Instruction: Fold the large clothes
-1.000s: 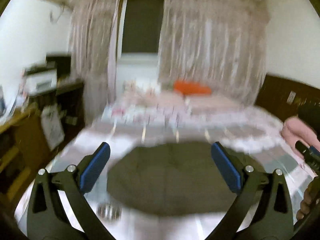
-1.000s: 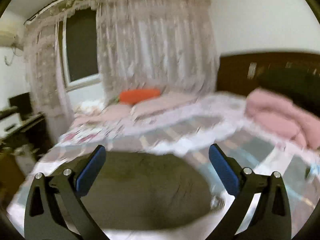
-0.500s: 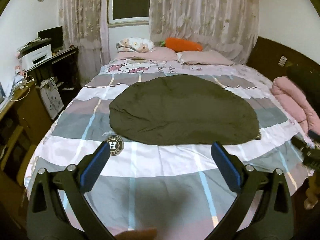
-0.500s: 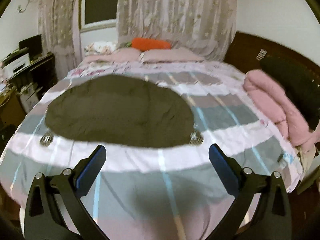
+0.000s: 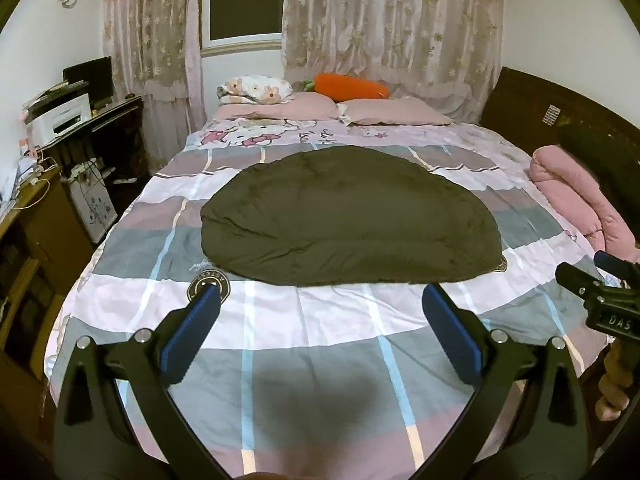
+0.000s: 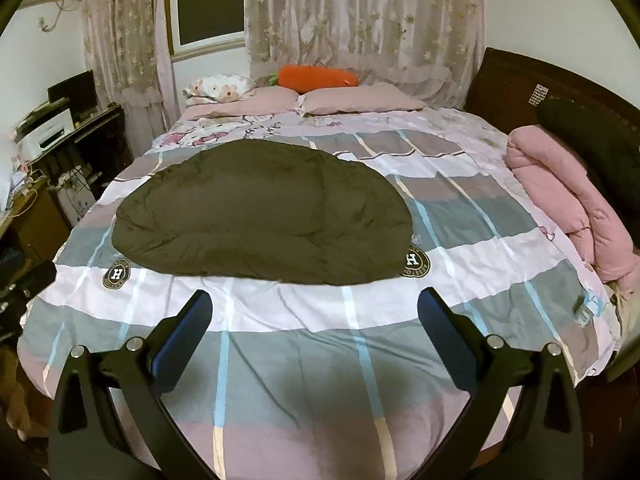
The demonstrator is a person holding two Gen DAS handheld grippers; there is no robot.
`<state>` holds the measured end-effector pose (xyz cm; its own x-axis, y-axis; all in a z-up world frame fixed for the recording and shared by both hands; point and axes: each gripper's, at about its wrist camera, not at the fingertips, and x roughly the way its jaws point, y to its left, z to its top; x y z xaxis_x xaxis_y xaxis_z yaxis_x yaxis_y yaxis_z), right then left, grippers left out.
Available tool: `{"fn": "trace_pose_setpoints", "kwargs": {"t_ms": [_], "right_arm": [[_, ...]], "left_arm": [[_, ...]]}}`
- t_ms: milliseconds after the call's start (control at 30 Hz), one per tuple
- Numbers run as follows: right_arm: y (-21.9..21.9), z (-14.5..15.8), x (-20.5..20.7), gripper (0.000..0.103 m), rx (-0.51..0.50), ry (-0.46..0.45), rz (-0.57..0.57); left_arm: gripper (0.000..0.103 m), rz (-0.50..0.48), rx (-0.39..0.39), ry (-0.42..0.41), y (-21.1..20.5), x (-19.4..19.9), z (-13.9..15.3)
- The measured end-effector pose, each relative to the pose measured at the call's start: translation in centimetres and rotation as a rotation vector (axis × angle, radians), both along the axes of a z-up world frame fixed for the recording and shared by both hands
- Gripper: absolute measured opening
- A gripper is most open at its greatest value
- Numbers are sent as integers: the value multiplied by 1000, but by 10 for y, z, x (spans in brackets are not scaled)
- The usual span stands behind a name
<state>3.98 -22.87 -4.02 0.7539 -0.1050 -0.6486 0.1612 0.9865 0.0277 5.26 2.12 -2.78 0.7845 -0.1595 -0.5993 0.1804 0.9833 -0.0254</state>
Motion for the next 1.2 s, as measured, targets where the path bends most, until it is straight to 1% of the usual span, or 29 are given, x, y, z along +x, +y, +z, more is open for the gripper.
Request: {"fn": "trace_pose_setpoints", "kwargs": {"t_ms": [233,367,533,700,1033,1200], "right_arm": [[2,-2,2,102,6,10,12],[3,-5,5,102,-3,27,8],[2,-5,7,102,6,26,10],[2,-8,9,102,8,30,13],[5,-16,9,102,18,38,7],[3,-17,9,102,17,43,7]], "left_arm": [[101,12,-9,10,5,4,-3],[101,12,12,23,3,7,-7],[101,5,11,40,0,10,-14],[101,5,33,42,-3,12,-19],[101,8,6,36,0,13,-21],[101,8,26,24,-2,11,-20]]}}
